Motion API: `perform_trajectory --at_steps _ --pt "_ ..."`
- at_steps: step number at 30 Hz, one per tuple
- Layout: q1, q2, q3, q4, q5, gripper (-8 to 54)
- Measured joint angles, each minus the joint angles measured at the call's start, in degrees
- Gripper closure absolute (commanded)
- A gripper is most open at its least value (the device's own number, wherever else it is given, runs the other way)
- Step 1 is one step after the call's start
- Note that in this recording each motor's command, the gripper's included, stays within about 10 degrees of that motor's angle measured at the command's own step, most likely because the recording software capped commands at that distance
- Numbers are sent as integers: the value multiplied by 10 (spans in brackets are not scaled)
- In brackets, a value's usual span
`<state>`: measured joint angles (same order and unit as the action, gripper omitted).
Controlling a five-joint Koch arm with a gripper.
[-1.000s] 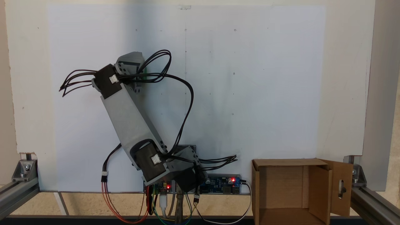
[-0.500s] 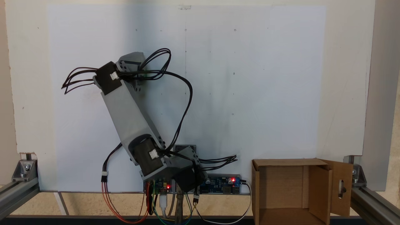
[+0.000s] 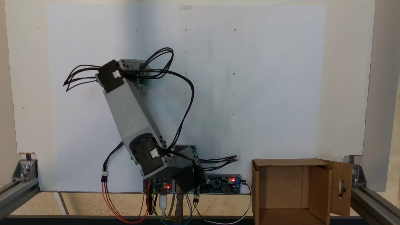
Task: Grasp a green dice and put it in the bin.
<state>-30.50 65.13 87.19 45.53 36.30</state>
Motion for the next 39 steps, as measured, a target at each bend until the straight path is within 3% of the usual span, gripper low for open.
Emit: perform_trajectory --at_steps 5,17,24,29,39 --pt "2 34 1 20 9 340" --pt "44 395 50 92 12 340" --pt "268 400 62 85 -24 340" --pt "512 399 48 27 -147 340" --pt "954 313 -138 22 -382 340"
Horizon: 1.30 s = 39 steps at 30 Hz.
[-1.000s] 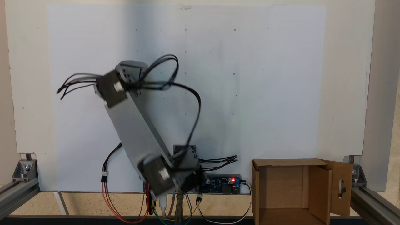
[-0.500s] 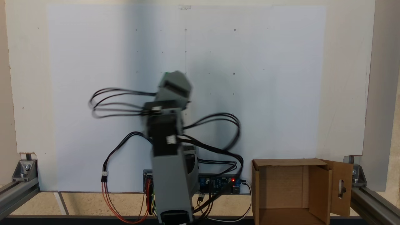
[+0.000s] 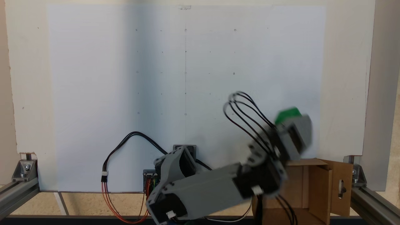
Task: Grasp a green dice and put it in the bin.
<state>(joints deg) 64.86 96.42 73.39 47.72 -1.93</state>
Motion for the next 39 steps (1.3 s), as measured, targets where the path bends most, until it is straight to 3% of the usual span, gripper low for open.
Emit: perform_trajectory --at_steps 11,18,24,26,30,36,39 --pt "427 -88 -6 25 -216 340" --pt "473 -173 -6 47 -255 340" --pt "466 -185 -6 45 -255 340" --pt "461 -186 -7 38 -255 136" --pt "461 -201 -7 30 -255 19" --pt "461 -195 -6 12 -252 24" --pt "443 -139 -18 11 -198 30"
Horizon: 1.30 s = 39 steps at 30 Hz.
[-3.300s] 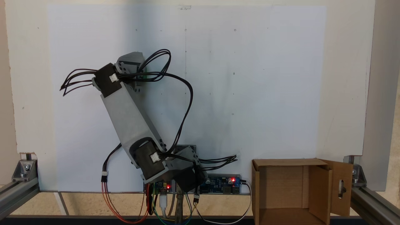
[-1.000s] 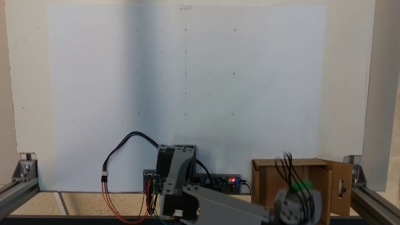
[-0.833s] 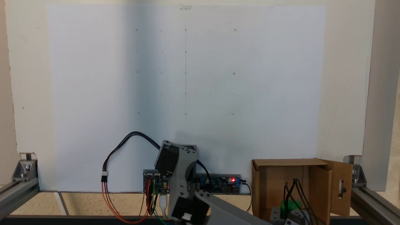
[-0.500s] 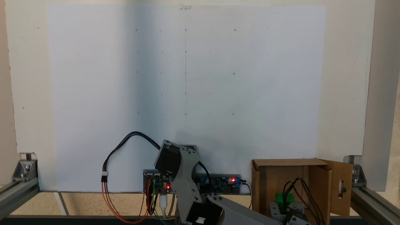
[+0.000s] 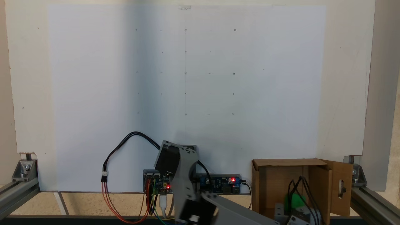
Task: Grasp a green dice and put it in the bin.
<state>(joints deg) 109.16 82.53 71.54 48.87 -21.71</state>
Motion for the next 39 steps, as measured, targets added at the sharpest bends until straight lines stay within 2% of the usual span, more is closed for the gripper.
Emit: perform_trajectory --at_steps 2,11,21,29,35,39 --pt "-73 60 -60 -2 71 32" --pt "-404 154 -66 0 268 22" --pt "-818 308 -50 0 285 19" --pt "-1124 382 113 -75 287 4" --pt "-1137 456 368 -226 287 4" --pt "-1136 469 490 -330 287 3"
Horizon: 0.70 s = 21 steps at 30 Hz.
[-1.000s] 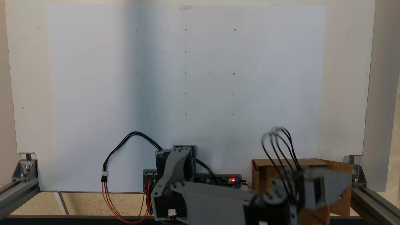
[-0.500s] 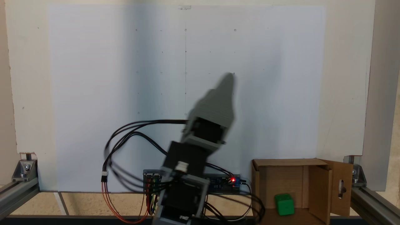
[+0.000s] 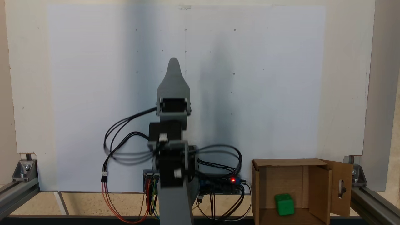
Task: Grasp a green dice and put it in the bin.
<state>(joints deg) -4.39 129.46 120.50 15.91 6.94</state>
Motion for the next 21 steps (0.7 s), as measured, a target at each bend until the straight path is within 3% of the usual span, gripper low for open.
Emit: perform_trajectory --at_steps 21 --pt "61 -1 324 -506 -34 16"
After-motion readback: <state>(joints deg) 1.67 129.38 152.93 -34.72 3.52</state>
